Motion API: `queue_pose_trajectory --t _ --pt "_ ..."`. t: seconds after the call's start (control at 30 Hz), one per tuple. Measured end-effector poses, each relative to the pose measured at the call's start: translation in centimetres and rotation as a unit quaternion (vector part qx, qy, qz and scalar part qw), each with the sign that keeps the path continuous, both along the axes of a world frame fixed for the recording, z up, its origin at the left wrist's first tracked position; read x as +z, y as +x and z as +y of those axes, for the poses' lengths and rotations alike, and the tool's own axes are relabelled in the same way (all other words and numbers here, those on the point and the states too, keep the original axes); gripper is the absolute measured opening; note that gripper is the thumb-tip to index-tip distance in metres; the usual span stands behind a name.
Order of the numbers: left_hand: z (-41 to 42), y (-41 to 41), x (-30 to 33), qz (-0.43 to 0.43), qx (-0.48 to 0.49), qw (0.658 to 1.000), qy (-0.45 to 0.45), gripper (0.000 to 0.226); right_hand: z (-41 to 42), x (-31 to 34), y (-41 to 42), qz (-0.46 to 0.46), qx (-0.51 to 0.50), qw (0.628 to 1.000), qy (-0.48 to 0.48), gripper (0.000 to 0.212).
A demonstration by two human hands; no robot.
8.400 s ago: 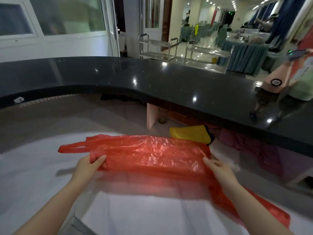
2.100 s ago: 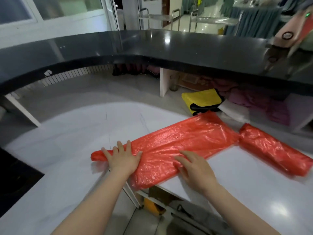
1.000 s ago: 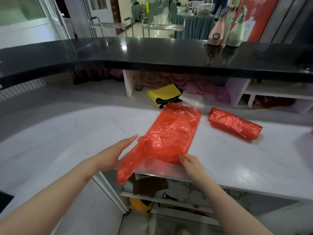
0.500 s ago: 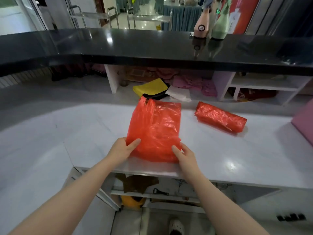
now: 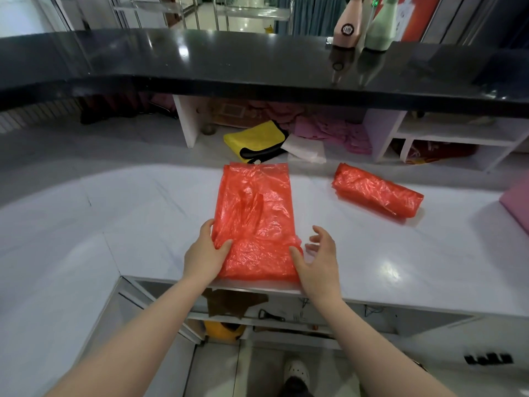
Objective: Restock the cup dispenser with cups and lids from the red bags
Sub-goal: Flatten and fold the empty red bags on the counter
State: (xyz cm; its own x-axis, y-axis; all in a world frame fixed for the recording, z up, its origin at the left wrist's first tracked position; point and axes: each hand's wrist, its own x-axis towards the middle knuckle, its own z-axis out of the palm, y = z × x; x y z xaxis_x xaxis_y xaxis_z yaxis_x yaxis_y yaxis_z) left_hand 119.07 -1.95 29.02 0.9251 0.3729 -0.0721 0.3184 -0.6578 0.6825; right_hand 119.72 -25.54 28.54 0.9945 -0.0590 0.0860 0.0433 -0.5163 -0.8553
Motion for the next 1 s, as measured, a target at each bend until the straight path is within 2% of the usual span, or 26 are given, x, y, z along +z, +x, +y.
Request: queue_pose_trajectory --t 0.07,0.2,0.27,0.37,0.47,0.57,0.63,0.7,0.77,0.8,0.87,0.93,1.0 --pt "-0.2 -0.2 -0.1 -0.006 0.008 1.000 0.004 0.062 -1.1 -0.6 -0.5 -0.085 0.085 0.989 -0.089 0.065" --pt "-0.5 -0.4 -0.3 -0.024 0.026 0.999 -0.013 0.060 -2.9 -1.1 -1.4 -0.220 0.251 0.909 -0.249 0.060" --pt "-0.6 -0.6 -0.5 -0.033 0.021 0.999 -0.016 0.059 -2.9 -0.8 -1.3 -0.237 0.276 0.885 -0.290 0.058" --pt "-0.4 -0.6 -0.7 -0.037 0.013 0.999 -0.012 0.059 -2.2 0.0 -0.9 -0.219 0.287 0.869 -0.338 0.053" --pt "-0.2 -0.5 -0.6 -0.032 0.006 0.999 -0.033 0.063 -1.8 0.2 -0.7 -0.133 0.294 0.878 -0.353 0.044" --pt "-0.1 -1.1 -0.2 -0.057 -0.029 0.996 -0.065 0.072 -1.7 0.0 -0.5 -0.055 0.273 0.913 -0.299 0.038" --pt "0.3 -1.5 0.2 -0.113 -0.075 0.991 0.016 0.074 -1.5 0.3 -0.1 -0.037 0.261 0.925 -0.274 0.038" --pt "1.1 -1.6 1.1 -0.209 -0.138 0.961 0.121 0.054 -1.3 0.9 0.3 -0.026 0.255 0.930 -0.264 0.034" --pt "2.2 -1.1 2.0 -0.255 -0.226 0.922 0.183 0.034 -1.3 1.4 0.7 -0.022 0.240 0.942 -0.235 0.026" --pt "2.7 -0.8 2.3 -0.236 -0.269 0.915 0.188 0.031 -1.4 1.7 0.9 -0.013 0.231 0.948 -0.219 0.023" --pt "3.4 -0.6 2.8 -0.130 -0.339 0.917 0.167 0.035 -1.6 2.2 1.4 0.019 0.206 0.961 -0.184 0.020" --pt "4.1 -0.2 2.6 -0.022 -0.383 0.905 0.185 0.050 -1.7 2.5 2.0 0.037 0.178 0.972 -0.151 0.019" --pt "4.3 -0.3 2.1 0.018 -0.390 0.909 0.148 0.062 -1.7 2.7 2.7 0.041 0.166 0.976 -0.133 0.021"
